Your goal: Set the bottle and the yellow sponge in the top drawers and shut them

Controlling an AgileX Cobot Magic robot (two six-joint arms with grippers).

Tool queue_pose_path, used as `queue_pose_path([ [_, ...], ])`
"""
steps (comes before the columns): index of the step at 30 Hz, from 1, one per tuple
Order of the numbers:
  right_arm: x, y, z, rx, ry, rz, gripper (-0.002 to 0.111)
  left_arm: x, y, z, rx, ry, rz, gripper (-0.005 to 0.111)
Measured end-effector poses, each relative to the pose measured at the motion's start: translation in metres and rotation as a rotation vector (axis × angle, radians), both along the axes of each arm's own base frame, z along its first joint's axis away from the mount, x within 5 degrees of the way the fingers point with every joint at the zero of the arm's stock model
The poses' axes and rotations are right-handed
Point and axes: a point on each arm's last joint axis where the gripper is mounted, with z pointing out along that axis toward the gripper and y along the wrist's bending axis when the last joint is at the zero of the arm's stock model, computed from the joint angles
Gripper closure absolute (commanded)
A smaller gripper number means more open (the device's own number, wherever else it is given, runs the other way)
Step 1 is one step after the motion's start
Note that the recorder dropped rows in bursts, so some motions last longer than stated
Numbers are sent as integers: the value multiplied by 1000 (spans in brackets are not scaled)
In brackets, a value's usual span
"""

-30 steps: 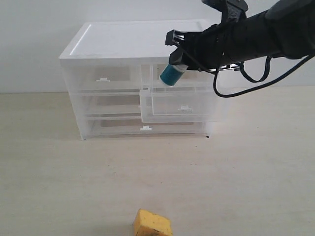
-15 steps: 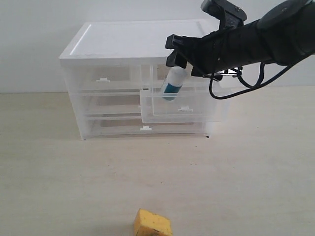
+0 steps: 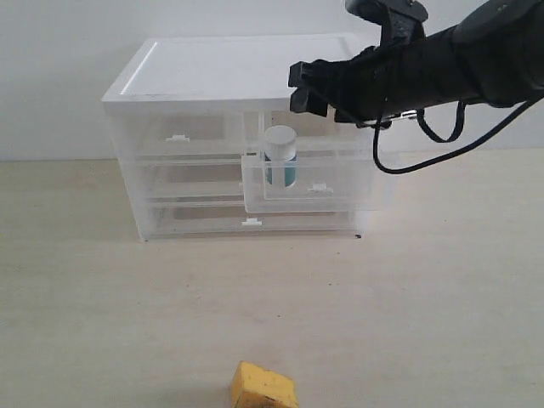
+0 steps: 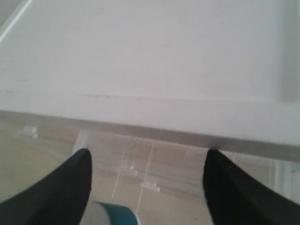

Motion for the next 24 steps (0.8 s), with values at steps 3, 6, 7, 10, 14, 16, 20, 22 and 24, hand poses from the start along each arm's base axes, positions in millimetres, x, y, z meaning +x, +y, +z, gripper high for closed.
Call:
queue_pose_path([
  [3, -9, -3, 22, -48, -101, 52, 66, 0, 0, 0, 0, 0, 0, 102],
  [6, -24, -5, 44, -124, -193, 159, 104, 0, 0, 0, 0, 0, 0, 102],
  [7, -26, -5, 46, -143, -206, 181, 108, 0, 0, 0, 0, 0, 0, 102],
  [10, -33, -4, 47, -203, -228, 270, 108, 0, 0, 0, 0, 0, 0, 102],
  [14, -49, 3, 39, -373, -308, 608, 108, 0, 0, 0, 0, 0, 0, 102],
  [16, -52, 5, 37, -428, -362, 697, 108, 0, 0, 0, 0, 0, 0, 102],
  [20, -53, 8, 30, -511, -471, 839, 108, 0, 0, 0, 0, 0, 0, 102],
  [22, -48, 12, 23, -519, -508, 862, 108, 0, 0, 0, 0, 0, 0, 102],
  [24, -45, 14, 18, -522, -525, 872, 108, 0, 0, 0, 0, 0, 0, 102],
])
